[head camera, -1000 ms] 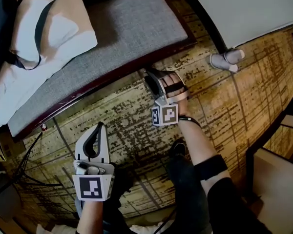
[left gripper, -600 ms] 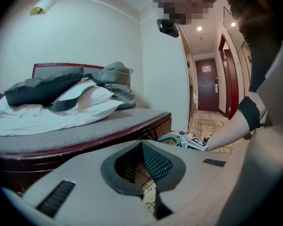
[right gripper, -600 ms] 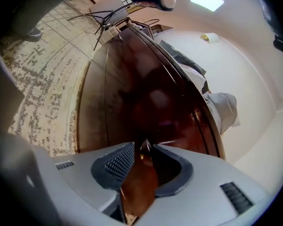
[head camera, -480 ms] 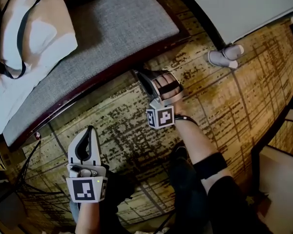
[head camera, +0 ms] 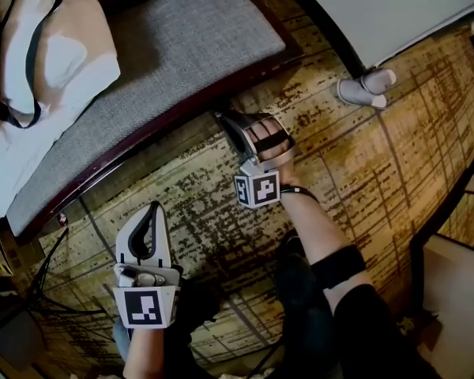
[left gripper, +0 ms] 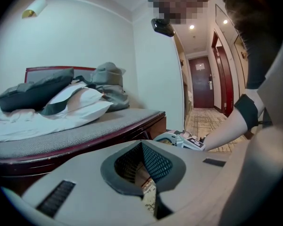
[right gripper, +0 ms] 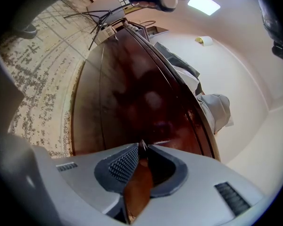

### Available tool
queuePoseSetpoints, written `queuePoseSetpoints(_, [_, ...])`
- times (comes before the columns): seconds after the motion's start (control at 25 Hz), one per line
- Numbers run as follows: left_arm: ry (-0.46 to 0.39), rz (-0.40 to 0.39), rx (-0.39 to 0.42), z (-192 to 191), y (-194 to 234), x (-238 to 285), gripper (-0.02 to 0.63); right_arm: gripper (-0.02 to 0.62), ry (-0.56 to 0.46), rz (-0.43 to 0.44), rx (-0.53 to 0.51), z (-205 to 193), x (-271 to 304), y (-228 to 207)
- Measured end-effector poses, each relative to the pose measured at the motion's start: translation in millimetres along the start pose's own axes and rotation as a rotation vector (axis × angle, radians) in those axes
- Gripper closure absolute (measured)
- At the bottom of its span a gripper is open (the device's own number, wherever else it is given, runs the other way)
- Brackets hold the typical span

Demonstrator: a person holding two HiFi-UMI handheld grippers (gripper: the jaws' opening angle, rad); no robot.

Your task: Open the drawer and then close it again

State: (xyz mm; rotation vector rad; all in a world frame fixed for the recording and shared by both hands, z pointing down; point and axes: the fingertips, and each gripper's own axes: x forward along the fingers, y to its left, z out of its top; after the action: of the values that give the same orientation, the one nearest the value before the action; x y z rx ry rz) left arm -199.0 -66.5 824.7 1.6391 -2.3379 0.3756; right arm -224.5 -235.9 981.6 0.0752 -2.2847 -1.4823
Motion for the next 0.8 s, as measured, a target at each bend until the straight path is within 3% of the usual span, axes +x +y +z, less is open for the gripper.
queuePoseSetpoints(0.44, [-0.007,-0.001,-0.009,5.1,-5.5,-9.7,0.604,0.529,-0.007,0.025,-0.019,3.6,-33.3,14.6])
queuePoseSetpoints(0.8, [0.049,-0.107,0.012,18.7,-46.6,-28.3,0.604,0.529,0.047,0.035,0.016,1.9,-86.9,30.7])
